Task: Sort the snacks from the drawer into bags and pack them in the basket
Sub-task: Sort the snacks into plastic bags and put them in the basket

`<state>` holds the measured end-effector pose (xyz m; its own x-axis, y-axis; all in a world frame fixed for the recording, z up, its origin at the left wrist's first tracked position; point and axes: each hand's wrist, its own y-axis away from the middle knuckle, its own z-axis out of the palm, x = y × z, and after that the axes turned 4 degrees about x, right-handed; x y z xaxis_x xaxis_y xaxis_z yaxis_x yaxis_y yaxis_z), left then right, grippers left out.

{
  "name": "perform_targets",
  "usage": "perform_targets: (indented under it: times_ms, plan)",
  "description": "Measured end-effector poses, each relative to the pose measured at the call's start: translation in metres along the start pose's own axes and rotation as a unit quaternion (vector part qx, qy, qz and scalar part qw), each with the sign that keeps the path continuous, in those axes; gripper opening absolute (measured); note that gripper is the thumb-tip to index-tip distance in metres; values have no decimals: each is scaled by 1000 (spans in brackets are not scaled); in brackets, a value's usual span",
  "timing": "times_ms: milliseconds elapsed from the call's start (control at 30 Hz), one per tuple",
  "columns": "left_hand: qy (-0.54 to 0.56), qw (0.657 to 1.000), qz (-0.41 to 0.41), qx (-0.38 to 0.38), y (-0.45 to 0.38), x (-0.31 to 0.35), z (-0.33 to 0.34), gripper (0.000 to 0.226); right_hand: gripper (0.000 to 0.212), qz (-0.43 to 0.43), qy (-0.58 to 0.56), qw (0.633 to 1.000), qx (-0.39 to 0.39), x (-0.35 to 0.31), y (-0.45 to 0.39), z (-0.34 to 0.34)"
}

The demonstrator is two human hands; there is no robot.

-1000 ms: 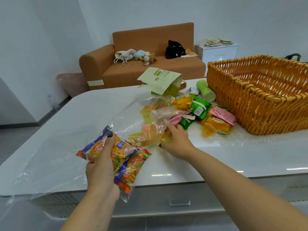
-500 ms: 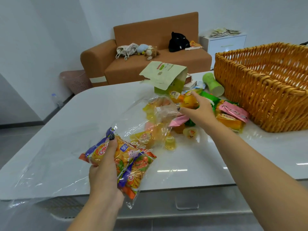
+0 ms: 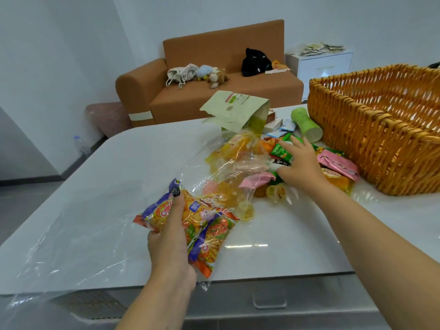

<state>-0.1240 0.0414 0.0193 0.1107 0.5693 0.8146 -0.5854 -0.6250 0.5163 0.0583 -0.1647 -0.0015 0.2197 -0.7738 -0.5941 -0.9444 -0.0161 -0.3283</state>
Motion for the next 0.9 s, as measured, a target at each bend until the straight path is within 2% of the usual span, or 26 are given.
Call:
perform_targets:
  times_ms: [100,200,367,500,667,767,900]
  plan:
    - [-4,1000,-2,6,0,-2,3,65,99,37,76,987,-135,0,-4,-6]
    - [-6,1000,-3,6,1,-4,5,64,96,58,99,976,-186,-4,-4,-6]
    - [-11,1000,2,-4,-1,-9,8,66,59,39,148,979,-135,-3,0,0]
    - [-15,1000,-3,-7,-3,-10,9,71,44,-5,187,978,-93,-1,7,8]
    - [-1,1000,-3,-10,-4,-6,11,69,22,-43,107,993,-17,6,5,0]
    - [11,1000,-9,-16,-6,-4,10,73,17,-23,87,996,10,14,6,-8]
    - [21,999,-12,-29,-2,0,9,71,24,8,59,998,10,18,12,-15]
